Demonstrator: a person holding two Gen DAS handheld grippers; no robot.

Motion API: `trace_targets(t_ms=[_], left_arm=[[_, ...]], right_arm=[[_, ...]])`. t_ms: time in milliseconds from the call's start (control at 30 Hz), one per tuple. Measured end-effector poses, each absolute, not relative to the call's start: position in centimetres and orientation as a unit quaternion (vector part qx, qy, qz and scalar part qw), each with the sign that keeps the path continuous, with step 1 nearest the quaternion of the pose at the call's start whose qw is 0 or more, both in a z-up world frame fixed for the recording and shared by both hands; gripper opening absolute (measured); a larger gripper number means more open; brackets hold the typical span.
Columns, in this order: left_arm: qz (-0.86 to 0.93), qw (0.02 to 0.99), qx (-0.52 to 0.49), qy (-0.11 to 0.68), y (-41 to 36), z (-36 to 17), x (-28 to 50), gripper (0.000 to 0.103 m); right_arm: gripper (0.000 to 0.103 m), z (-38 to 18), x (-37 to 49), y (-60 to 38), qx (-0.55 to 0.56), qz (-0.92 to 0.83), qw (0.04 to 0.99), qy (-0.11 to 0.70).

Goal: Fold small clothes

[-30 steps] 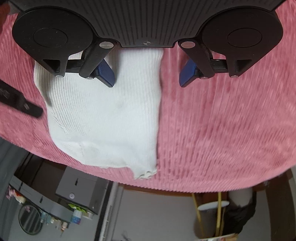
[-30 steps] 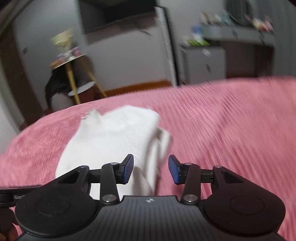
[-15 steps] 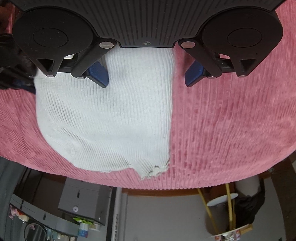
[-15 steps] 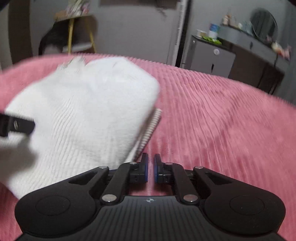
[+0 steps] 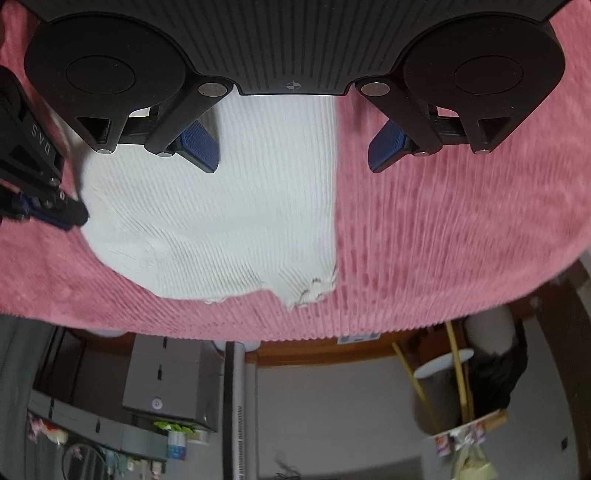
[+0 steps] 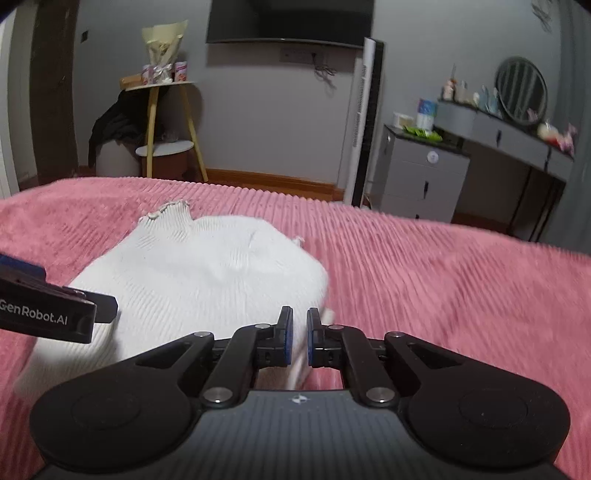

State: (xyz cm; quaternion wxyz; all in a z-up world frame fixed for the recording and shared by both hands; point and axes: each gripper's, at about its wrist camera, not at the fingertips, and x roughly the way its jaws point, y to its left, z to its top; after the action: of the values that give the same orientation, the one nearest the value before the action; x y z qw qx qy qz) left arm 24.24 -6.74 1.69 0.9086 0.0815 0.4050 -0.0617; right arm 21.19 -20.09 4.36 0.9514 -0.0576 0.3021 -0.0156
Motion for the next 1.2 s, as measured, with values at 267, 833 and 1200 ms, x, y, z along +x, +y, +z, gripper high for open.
trace_targets(t_ms=[267,833,1200], left_arm=[[-0.047,0.903,0.067,0.421,-7.1,-0.2,30.0,0.092],[-0.048,0.897,-0.007,0.439,-3.3,0.2,26.7,0.103],[-0.014,0.870,0.000,0.492,-0.2,-1.5,12.4,0.103]], right_arm=[[0.006,3.4,25.8,-18.8,-0.114,0.022,0.942,0.313],[0.058,2.6,25.1,-20.8,-0.118,-0.066,0.931,0.338],[0.099,3.7,10.3,-19.7,0.020,-0.050,0.896,0.440]])
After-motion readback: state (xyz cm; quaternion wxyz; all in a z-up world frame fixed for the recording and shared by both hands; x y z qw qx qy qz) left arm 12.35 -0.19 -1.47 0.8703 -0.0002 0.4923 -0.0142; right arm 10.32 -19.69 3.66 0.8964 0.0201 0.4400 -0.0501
